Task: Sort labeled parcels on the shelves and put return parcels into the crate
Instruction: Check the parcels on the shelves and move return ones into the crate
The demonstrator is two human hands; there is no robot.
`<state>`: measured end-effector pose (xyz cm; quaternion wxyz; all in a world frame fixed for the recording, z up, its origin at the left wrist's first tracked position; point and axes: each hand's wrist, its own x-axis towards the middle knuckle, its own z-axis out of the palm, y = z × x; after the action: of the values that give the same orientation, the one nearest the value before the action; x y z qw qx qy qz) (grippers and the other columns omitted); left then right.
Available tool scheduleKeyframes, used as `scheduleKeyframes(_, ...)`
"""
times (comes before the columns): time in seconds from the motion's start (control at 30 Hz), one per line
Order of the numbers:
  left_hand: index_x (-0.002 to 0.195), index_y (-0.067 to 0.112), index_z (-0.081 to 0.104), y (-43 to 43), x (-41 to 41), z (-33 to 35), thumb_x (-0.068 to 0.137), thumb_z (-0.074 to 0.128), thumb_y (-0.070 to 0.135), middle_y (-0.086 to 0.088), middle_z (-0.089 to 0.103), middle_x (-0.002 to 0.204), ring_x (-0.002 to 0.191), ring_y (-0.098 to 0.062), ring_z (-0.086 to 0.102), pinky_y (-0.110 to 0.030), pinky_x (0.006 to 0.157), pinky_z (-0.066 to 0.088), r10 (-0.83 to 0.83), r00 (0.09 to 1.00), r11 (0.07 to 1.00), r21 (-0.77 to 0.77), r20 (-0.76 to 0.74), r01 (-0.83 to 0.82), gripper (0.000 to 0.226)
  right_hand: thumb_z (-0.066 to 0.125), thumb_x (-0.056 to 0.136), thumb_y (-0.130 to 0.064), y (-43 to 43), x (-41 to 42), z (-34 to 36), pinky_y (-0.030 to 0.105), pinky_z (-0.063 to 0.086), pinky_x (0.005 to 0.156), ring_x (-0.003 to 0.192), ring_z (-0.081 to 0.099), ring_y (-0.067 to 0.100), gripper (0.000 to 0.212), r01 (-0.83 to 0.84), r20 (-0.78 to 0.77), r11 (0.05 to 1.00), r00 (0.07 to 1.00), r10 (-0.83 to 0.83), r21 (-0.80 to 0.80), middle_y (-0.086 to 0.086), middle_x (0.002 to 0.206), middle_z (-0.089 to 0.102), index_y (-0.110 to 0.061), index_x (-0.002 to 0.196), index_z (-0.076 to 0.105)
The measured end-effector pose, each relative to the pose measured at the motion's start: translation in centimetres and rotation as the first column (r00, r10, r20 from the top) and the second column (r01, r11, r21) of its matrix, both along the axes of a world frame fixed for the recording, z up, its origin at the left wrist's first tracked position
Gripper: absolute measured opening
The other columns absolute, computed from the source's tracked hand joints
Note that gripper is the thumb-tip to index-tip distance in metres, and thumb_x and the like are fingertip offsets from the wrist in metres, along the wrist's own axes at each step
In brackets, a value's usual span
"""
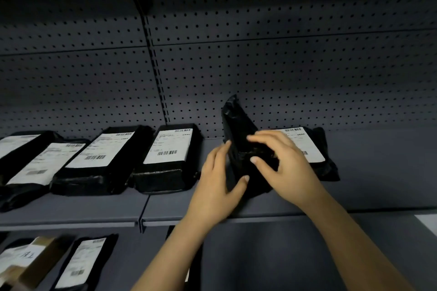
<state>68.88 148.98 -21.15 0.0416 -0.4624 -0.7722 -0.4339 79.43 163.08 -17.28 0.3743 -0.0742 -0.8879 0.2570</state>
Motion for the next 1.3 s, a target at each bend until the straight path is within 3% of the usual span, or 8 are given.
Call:
scheduleKeyframes(0.13,0.148,0.027,0.036,0.0,-1.1,2.0,0.092,0.059,0.035,0.008,0.029,0.155,0.146,-0.007,0.015,-0.016,0.117,0.010,-0.104,0.943,0.994,-0.061,-0.317,0.089,0.061,0.074,0.082,-0.005,0.4,0.4,-1.5,0.006,0.042,0.093,0.123,0.043,-0.009,0.061,-0.055,-0.077,0.925,0.997,0.028,-0.375,-0.010,0.136,0.043,-0.029,0.132,0.050)
scheduleKeyframes(0.27,0.135,0.021,0.051,-0.2,-1.5,2.2,0.091,0.060,0.034,0.006,0.045,0.144,0.138,-0.008,0.032,-0.020,0.114,0.024,-0.083,0.939,0.996,-0.060,-0.333,0.067,0.047,0.074,0.083,-0.009,0.6,0.0,-2.6,0.005,0.044,0.089,0.118,0.049,-0.007,0.054,-0.039,0.058,0.839,0.995,0.083,-0.543,-0.011,0.129,0.050,-0.039,0.119,0.049)
scheduleKeyframes(0.4,0.128,0.025,0.047,-1.8,-2.2,2.1,0.087,0.065,0.036,0.014,0.044,0.128,0.120,-0.003,0.046,-0.015,0.094,0.040,-0.046,0.978,0.999,-0.019,-0.201,0.043,0.047,0.075,0.082,-0.034,0.5,-0.5,-2.9,0.011,0.046,0.088,0.113,0.053,-0.011,0.050,-0.012,0.234,0.829,0.957,0.171,-0.559,-0.023,0.124,0.053,-0.053,0.117,0.045)
scheduleKeyframes(0.57,0.133,0.032,0.039,-3.3,-3.4,1.2,0.079,0.072,0.040,0.015,0.038,0.116,0.108,0.005,0.045,0.001,0.082,0.035,-0.025,0.998,0.999,-0.027,-0.050,0.024,0.064,0.077,0.068,-0.056,-0.9,-1.6,-3.1,0.031,0.050,0.099,0.114,0.057,-0.003,0.063,0.020,0.255,0.834,0.956,0.146,-0.552,-0.021,0.123,0.059,-0.053,0.124,0.049)
scheduleKeyframes(0.8,0.116,0.028,0.039,-3.3,-2.8,-0.8,0.082,0.072,0.038,0.013,0.046,0.115,0.101,0.004,0.048,-0.009,0.081,0.041,-0.041,0.996,0.992,-0.115,0.085,0.051,0.049,0.080,0.076,-0.035,-1.7,-0.3,-2.7,0.003,0.025,0.098,0.126,0.033,-0.016,0.053,0.129,0.246,0.960,0.967,-0.067,-0.248,-0.027,0.133,0.041,-0.039,0.123,0.056)
scheduleKeyframes(1.0,0.122,0.028,0.045,-2.7,-2.8,-0.8,0.083,0.071,0.041,0.017,0.057,0.119,0.110,0.007,0.052,-0.002,0.086,0.035,-0.016,0.953,0.999,-0.044,0.303,0.031,0.049,0.069,0.083,-0.047,-1.1,0.1,-2.7,0.017,0.037,0.088,0.114,0.049,-0.002,0.054,0.188,0.258,0.773,0.966,-0.033,-0.606,-0.024,0.125,0.048,-0.044,0.132,0.045)
scheduleKeyframes(1.17,0.133,0.026,0.046,-1.5,-2.6,0.0,0.090,0.065,0.031,0.017,0.058,0.126,0.119,0.003,0.050,-0.016,0.100,0.036,-0.055,0.852,0.998,0.022,0.520,0.051,0.047,0.064,0.090,-0.042,-0.7,-0.4,-2.7,0.012,0.035,0.077,0.099,0.048,-0.015,0.037,0.166,0.323,0.717,0.942,0.088,-0.677,-0.035,0.105,0.052,-0.043,0.125,0.051)
scheduleKeyframes(1.3,0.134,0.028,0.047,-1.4,-2.9,-0.6,0.089,0.068,0.026,0.013,0.060,0.128,0.122,-0.001,0.052,-0.025,0.107,0.039,-0.110,0.819,0.993,0.088,0.563,0.073,0.050,0.066,0.088,-0.040,-0.9,-0.3,-3.2,0.019,0.034,0.092,0.099,0.044,-0.020,0.046,0.120,0.264,0.702,0.959,0.100,-0.702,-0.038,0.109,0.051,-0.046,0.130,0.047)
